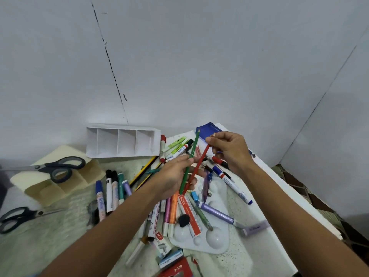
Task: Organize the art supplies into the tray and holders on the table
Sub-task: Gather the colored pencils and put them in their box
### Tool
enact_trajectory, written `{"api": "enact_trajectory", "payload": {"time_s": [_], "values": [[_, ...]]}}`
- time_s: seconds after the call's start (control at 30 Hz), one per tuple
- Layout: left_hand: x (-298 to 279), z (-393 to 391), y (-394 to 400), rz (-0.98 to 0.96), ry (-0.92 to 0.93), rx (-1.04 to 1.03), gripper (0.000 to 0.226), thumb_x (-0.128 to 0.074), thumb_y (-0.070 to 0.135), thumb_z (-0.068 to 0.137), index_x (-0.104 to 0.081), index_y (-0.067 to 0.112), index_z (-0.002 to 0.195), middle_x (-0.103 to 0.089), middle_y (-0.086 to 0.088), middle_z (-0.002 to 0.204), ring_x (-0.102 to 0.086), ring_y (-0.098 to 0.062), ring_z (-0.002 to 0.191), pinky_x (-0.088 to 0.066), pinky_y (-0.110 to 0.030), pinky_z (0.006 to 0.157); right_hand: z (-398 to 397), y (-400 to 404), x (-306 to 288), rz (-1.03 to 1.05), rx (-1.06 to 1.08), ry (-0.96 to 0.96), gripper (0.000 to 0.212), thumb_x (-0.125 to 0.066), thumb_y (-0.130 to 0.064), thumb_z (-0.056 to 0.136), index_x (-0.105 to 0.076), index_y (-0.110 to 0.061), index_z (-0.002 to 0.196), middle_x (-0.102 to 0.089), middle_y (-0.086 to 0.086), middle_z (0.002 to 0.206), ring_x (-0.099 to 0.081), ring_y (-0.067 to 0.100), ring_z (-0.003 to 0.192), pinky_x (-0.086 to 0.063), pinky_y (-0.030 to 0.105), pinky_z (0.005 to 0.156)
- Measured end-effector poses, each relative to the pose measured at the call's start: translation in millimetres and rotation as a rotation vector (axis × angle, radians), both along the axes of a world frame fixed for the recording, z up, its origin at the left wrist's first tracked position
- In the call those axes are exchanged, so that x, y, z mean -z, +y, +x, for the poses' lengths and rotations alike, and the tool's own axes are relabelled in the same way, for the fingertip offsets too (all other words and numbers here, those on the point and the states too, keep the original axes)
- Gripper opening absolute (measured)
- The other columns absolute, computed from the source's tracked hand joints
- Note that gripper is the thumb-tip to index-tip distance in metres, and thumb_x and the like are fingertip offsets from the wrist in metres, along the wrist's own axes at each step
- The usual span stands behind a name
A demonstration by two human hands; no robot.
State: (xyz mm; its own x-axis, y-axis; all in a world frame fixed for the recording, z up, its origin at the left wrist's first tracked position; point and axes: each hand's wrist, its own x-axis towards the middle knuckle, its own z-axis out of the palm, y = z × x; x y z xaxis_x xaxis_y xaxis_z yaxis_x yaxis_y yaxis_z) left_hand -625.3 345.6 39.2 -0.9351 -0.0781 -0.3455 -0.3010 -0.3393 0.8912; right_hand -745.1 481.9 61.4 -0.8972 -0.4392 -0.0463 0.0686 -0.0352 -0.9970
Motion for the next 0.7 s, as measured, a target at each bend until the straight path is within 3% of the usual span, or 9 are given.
{"api": "enact_trajectory", "payload": {"time_s": [0.13, 0.2, 0.27, 0.33, 0.43, 0.53, 0.63, 0.7], "values": [[9.3, 14.1, -15.0, 0.023, -0.026, -0.135, 0.021, -0.043, 0.025, 0.102, -0.048, 0.005, 0.11, -0.054, -0.003, 0.064, -0.037, -0.01, 0.046, -0.03, -0.02, 0.038, 7.2, -20.5, 8.6, -0.049, -0.051, -0.193, 0.016, -0.072, -0.023, 0.086, -0.068, -0.008, 0.089, -0.07, 0.008, 0.076, -0.056, 0.013, 0.05, -0.039, 0.021, 0.042], [13.5, 25.9, -30.4, -0.145, -0.016, -0.279, 0.019, -0.05, 0.023, 0.1, -0.052, 0.006, 0.107, -0.053, 0.002, 0.06, -0.041, -0.01, 0.044, -0.031, -0.019, 0.036, 13.3, -28.3, 19.2, 0.057, -0.062, -0.184, 0.017, -0.065, -0.027, 0.092, -0.067, -0.011, 0.095, -0.072, 0.009, 0.084, -0.06, 0.014, 0.056, -0.042, 0.023, 0.046], [21.0, 39.9, -46.9, -0.427, -0.003, -0.365, 0.014, -0.059, 0.021, 0.096, -0.058, 0.011, 0.106, -0.065, 0.005, 0.067, -0.061, -0.01, 0.052, -0.042, -0.017, 0.041, 26.0, -31.4, 38.8, 0.294, -0.13, 0.115, 0.01, -0.064, -0.023, 0.093, -0.067, -0.015, 0.098, -0.071, 0.007, 0.096, -0.062, 0.012, 0.071, -0.049, 0.024, 0.06], [32.4, 60.3, -63.3, -0.683, -0.017, -0.375, 0.022, -0.07, 0.027, 0.088, -0.057, 0.02, 0.105, -0.07, 0.004, 0.086, -0.07, -0.008, 0.07, -0.051, -0.016, 0.051, 50.9, -33.8, 61.8, 0.484, -0.285, 0.496, 0.02, -0.064, -0.028, 0.091, -0.065, -0.02, 0.109, -0.065, 0.0, 0.113, -0.058, 0.009, 0.095, -0.05, 0.029, 0.085], [47.4, 89.3, -75.1, -0.97, -0.042, -0.302, 0.054, -0.082, 0.049, 0.069, -0.05, 0.027, 0.107, -0.065, 0.01, 0.089, -0.065, 0.001, 0.07, -0.052, -0.017, 0.056, 80.5, -39.3, 87.6, 0.744, -0.52, 0.93, 0.055, -0.053, -0.051, 0.092, -0.045, -0.026, 0.141, -0.04, 0.002, 0.149, -0.031, 0.021, 0.139, -0.026, 0.044, 0.114], [57.6, 103.7, -71.8, -1.22, -0.044, -0.258, 0.084, -0.08, 0.07, 0.052, -0.042, 0.03, 0.116, -0.058, 0.012, 0.075, -0.058, 0.0, 0.06, -0.04, -0.01, 0.048, 86.8, -45.3, 100.6, 0.98, -0.608, 1.092, 0.073, -0.03, -0.065, 0.095, -0.013, -0.027, 0.155, -0.006, 0.004, 0.163, 0.007, 0.024, 0.15, 0.001, 0.048, 0.119], [62.0, 108.7, -69.2, -1.366, -0.048, -0.265, 0.093, -0.077, 0.075, 0.051, -0.039, 0.029, 0.121, -0.055, 0.011, 0.07, -0.054, 0.0, 0.06, -0.037, -0.012, 0.05, 79.4, -46.1, 103.1, 1.057, -0.612, 1.103, 0.076, -0.019, -0.068, 0.095, -0.008, -0.025, 0.156, 0.003, 0.003, 0.163, 0.014, 0.022, 0.149, 0.007, 0.053, 0.119], [62.5, 112.7, -72.3, -1.419, -0.062, -0.29, 0.094, -0.078, 0.074, 0.05, -0.04, 0.027, 0.122, -0.059, 0.013, 0.073, -0.057, -0.002, 0.064, -0.046, -0.021, 0.058, 69.9, -44.7, 102.7, 1.057, -0.608, 1.103, 0.076, -0.017, -0.069, 0.094, -0.01, -0.025, 0.155, 0.001, 0.002, 0.163, 0.013, 0.022, 0.149, 0.009, 0.052, 0.118]]}}
